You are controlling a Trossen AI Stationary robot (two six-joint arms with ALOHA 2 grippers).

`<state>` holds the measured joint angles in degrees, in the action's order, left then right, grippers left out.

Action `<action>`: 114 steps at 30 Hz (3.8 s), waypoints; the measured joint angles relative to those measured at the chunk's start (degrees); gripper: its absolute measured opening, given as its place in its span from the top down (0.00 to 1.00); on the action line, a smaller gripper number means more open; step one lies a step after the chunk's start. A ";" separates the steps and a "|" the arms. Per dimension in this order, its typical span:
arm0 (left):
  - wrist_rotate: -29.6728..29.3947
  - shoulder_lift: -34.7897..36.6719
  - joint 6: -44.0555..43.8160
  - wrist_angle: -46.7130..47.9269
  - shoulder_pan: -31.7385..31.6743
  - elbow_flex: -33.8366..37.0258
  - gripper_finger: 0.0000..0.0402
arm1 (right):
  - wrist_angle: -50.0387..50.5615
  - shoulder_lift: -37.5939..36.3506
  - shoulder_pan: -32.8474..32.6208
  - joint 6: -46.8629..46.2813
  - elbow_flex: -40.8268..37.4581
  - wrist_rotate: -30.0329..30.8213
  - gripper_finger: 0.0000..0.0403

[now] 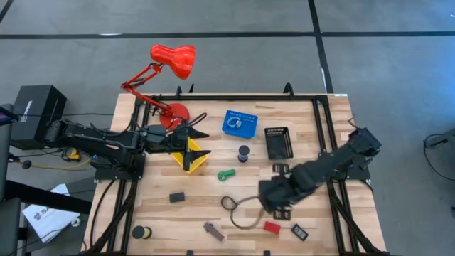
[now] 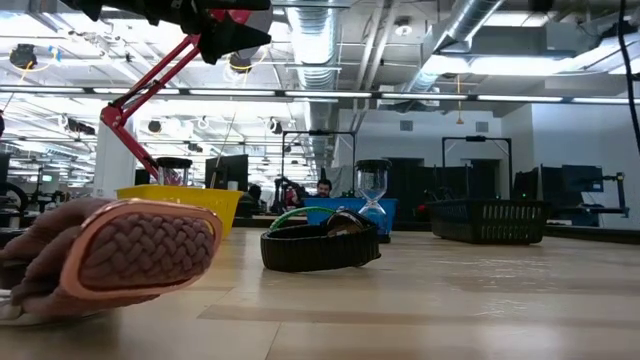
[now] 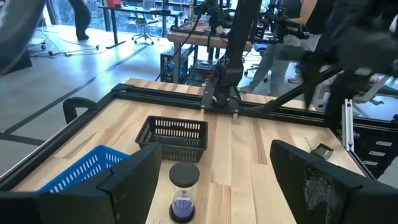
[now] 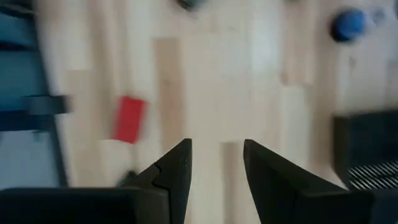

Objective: Pick & Place Office items
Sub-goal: Put the red digital clock into the black bin

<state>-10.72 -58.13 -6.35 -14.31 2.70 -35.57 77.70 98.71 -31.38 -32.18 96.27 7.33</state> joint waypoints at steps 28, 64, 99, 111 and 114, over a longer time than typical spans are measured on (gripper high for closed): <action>-0.28 0.00 0.10 -7.13 -0.24 0.00 0.26 | -24.28 -1.16 -2.70 -20.38 -22.29 -7.09 0.66; -0.07 0.01 0.10 -11.52 -0.22 0.00 0.26 | -38.38 5.65 -1.59 -21.29 -22.21 -15.00 0.49; 0.00 0.00 -0.08 -11.44 -0.20 0.00 0.26 | -39.07 9.78 -9.85 -27.43 -22.43 -5.81 0.45; -0.02 0.00 -0.08 -11.67 -0.20 0.00 0.26 | -36.74 11.38 -8.97 -28.35 -22.47 -6.01 0.45; -0.04 0.00 -0.09 -11.63 -0.20 0.00 0.26 | -38.49 12.36 -8.94 -28.32 -22.43 -6.10 0.44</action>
<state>-10.76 -58.13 -6.45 -25.94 2.50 -35.57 39.21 111.07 -40.32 -60.50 73.84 1.24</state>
